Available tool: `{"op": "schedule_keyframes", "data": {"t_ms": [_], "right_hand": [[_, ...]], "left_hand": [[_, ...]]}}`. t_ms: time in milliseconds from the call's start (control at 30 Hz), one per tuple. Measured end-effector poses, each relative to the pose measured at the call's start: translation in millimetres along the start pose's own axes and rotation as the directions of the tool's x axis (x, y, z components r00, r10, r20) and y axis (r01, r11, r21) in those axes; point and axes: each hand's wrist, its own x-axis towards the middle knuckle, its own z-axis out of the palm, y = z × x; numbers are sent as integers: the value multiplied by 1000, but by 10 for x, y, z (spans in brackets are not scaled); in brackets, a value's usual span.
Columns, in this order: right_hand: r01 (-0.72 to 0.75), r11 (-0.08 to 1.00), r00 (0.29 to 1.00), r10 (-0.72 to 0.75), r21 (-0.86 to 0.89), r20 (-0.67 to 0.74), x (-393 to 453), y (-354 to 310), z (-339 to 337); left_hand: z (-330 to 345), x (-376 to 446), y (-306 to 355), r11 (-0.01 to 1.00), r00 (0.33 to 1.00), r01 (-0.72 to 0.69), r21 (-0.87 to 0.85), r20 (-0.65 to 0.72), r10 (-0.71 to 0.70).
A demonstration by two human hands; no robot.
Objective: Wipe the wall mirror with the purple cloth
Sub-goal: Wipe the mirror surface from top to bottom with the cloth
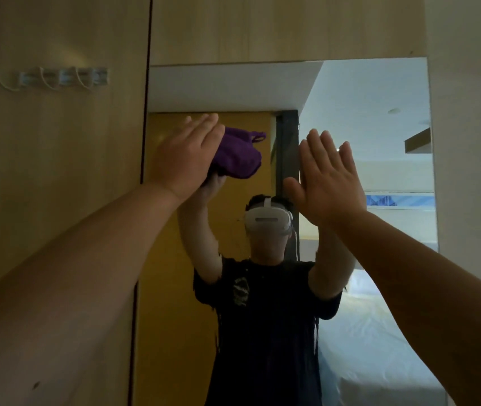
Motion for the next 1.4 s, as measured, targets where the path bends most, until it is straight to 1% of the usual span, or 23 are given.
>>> {"op": "schedule_keyframes", "data": {"t_ms": [100, 233, 300, 367, 433, 500, 533, 567, 633, 700, 833, 933, 1000, 1033, 1100, 1167, 1233, 1300, 1333, 1400], "right_hand": [[1, 1000, 1000, -1, 1, -20, 0, 15, 25], [12, 1000, 999, -12, 10, -38, 7, 22, 41], [17, 1000, 999, -17, 8, -50, 5, 35, 54], [23, 1000, 997, -23, -1, -72, -2, 48, 77], [27, 1000, 995, -28, -6, -92, -8, 69, 75], [39, 999, 993, -38, 3, -113, 8, 75, 118], [37, 999, 992, -37, -2, -122, 6, 93, 100], [34, 999, 991, -34, 0, -126, 9, 94, 99], [30, 1000, 993, -30, -3, -115, 13, 89, 113], [29, 1000, 994, -29, -4, -108, 9, 77, 128], [25, 998, 994, -19, 55, -109, -13, 63, 107], [44, 996, 993, -36, 73, -112, -4, 61, 84], [47, 996, 993, -38, 82, -114, -8, 60, 75], [50, 995, 992, -39, 89, -116, -3, 59, 72], [59, 992, 993, -46, 110, -113, -5, 56, 54], [61, 992, 993, -48, 114, -110, -40, 58, 32], [53, 992, 994, -42, 110, -96, -61, 59, 5], [37, 991, 997, -28, 131, -66, -47, 43, -29], [31, 989, 998, -24, 144, -51, -40, 44, -52], [28, 987, 999, -25, 156, -23, -41, 57, -84]], "left_hand": [[-124, 245, -101, 999, 997, 12, 46, -75, -8], [-340, 754, -313, 983, 985, 64, 174, -171, -34], [-343, 889, -390, 974, 986, 90, 205, -158, -58], [-251, 877, -403, 972, 991, 111, 205, -103, -91], [-89, 728, -371, 974, 986, 166, 156, -40, -162], [68, 530, -367, 967, 967, 255, 7, 16, -255], [105, 459, -362, 960, 963, 269, -79, 38, -266], [115, 384, -345, 959, 966, 256, -119, 60, -250], [142, 247, -320, 975, 980, 189, -112, 84, -181], [169, 60, -266, 983, 984, 154, -101, 103, -144], [239, -503, -74, 991, 992, 72, -112, 110, -60], [307, -1142, 119, 991, 998, 40, -124, 52, -34], [347, -1729, 270, 993, 999, 15, -119, 35, -11], [345, -2039, 348, 994, 998, 2, -112, 58, 5], [343, -2628, 477, 996, 988, -6, -92, 151, 20], [329, -3030, 567, 996, 973, 1, -87, 228, 19], [272, -3108, 581, 989, 967, 24, -146, 254, 14], [167, -2848, 471, 972, 975, 36, -232, 220, 16], [80, -2621, 401, 958, 982, 72, -277, 190, -19], [-141, -1994, 235, 902, 971, 236, -362, 127, -204]]}}
